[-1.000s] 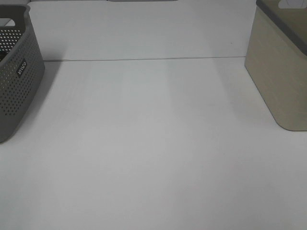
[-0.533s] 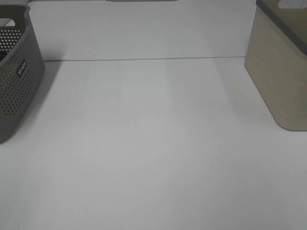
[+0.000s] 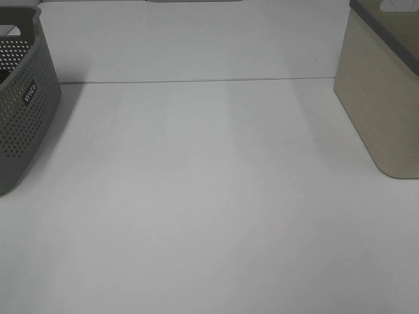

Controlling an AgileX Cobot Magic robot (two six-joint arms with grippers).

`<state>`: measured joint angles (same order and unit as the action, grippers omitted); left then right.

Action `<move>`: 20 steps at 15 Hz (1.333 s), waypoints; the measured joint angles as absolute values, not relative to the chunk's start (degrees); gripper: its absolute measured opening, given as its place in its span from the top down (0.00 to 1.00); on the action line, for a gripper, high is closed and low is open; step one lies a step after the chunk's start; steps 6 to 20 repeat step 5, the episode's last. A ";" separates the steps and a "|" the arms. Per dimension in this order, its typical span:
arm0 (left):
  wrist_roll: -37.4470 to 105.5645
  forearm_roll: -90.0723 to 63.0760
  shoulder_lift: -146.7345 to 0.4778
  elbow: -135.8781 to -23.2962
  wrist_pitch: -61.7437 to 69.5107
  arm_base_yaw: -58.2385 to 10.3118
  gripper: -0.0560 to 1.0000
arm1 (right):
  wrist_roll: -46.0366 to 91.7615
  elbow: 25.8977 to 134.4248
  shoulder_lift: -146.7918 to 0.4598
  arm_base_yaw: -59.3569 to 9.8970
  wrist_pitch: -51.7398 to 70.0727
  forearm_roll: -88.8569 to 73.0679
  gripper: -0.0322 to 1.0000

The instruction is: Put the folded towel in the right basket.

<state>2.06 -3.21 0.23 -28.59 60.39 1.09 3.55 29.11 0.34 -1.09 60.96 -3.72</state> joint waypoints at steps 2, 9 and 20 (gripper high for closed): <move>2.06 -3.21 0.23 -28.59 60.39 1.09 0.03 | 3.55 29.11 0.34 -1.09 60.96 -3.72 0.43; 2.06 -3.21 0.23 -28.59 60.39 1.09 0.03 | 3.55 29.11 0.34 -1.09 60.96 -3.72 0.43; 2.06 -3.21 0.23 -28.59 60.39 1.09 0.03 | 3.55 29.11 0.34 -1.09 60.96 -3.72 0.43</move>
